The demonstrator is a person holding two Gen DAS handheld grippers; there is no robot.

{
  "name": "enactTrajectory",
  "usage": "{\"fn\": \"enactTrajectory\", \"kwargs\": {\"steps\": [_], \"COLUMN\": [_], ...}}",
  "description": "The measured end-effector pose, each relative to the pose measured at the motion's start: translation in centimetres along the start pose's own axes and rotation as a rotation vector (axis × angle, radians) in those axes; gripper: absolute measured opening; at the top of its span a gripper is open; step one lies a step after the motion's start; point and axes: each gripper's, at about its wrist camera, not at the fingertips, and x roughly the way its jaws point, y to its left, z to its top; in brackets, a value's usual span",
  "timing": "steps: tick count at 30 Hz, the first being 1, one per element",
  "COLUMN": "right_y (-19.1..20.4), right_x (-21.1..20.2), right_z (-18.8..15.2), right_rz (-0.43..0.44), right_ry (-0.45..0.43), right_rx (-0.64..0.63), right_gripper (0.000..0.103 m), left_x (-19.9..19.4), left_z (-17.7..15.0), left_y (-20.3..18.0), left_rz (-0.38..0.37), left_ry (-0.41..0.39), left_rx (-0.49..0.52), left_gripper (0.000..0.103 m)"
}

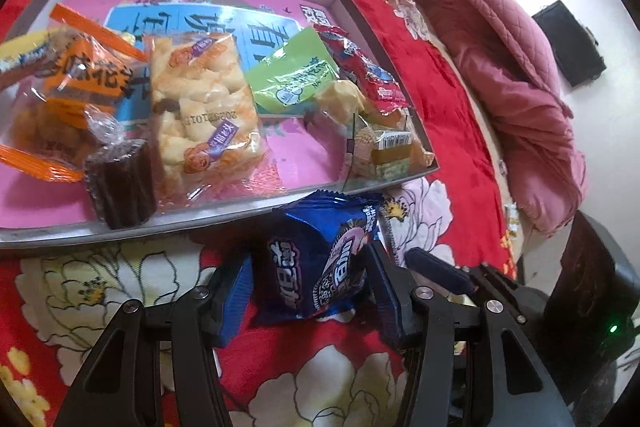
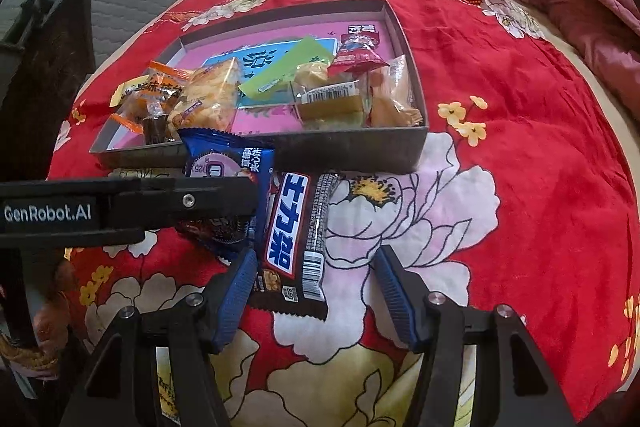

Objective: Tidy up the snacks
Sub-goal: 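Close left tool on blue cookie packet while right tool closes on chocolate bar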

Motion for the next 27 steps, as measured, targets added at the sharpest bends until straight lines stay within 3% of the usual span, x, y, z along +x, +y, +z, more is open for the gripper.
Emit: {"fn": "enactTrajectory", "kwargs": {"steps": [9, 13, 27], "right_y": [0.7, 0.8, 2.3], "right_x": [0.8, 0.9, 1.9], "right_z": [0.2, 0.2, 0.6], "right_rz": [-0.013, -0.012, -0.065], "right_ry": [-0.011, -0.015, -0.022], "right_rx": [-0.031, -0.039, -0.139], "right_gripper": [0.06, 0.055, 0.052], "left_x": [0.5, 0.3, -1.5], "left_z": [0.2, 0.2, -1.1], "left_y": [-0.4, -0.3, -0.5], "left_rz": [-0.022, -0.036, 0.021], "left_ry": [-0.002, -0.007, -0.033], "left_rx": [0.024, 0.016, 0.066], "left_gripper": [0.045, 0.04, 0.027]}}
